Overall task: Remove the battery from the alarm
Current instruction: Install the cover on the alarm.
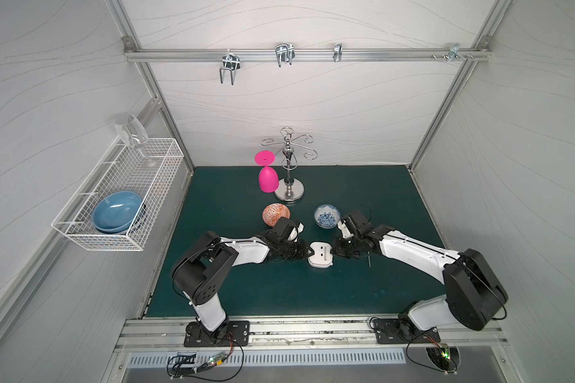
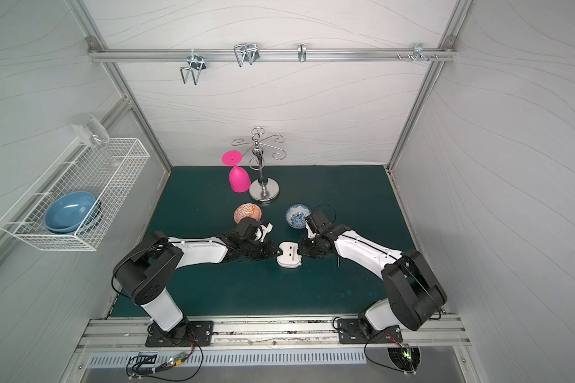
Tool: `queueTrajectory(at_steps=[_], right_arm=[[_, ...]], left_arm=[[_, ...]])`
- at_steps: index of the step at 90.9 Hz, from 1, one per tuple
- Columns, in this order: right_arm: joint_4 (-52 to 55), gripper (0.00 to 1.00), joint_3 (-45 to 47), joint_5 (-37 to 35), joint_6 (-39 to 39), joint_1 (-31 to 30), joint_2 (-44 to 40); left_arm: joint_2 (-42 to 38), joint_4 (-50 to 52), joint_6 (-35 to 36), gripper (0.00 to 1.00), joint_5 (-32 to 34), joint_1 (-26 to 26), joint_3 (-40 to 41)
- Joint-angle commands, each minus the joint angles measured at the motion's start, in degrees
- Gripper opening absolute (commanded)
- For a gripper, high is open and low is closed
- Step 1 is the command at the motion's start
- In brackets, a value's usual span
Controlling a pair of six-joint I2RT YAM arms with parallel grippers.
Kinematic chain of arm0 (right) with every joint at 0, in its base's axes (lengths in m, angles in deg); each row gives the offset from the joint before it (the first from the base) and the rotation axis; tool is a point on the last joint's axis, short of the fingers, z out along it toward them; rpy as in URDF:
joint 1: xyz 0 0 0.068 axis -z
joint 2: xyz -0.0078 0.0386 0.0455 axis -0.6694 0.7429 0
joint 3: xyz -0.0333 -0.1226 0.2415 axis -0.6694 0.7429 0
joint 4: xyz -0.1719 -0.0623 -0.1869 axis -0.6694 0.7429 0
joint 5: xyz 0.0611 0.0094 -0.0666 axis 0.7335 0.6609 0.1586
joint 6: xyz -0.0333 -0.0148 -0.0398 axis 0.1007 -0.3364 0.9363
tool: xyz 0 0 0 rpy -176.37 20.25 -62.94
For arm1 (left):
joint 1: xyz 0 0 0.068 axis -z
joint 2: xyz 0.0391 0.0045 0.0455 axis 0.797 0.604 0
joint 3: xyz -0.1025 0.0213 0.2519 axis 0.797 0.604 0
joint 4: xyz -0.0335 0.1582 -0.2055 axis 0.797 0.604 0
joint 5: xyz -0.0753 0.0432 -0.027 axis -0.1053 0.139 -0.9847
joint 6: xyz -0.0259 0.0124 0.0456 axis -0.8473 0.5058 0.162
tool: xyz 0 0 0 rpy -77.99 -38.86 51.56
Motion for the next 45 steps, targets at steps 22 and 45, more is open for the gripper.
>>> queueTrajectory(at_steps=[22,45], right_arm=[[-1.5,0.01,0.8,-0.9,-0.5,-0.8,1.8],[-3.3,0.01,1.1,-1.7,-1.2,-1.1,1.6]], left_arm=[[1.0,-2.0,-0.3,0.38,-0.5,0.6,-0.2],[1.0,-2.0,-0.4,0.38,-0.4,0.7,-0.2]])
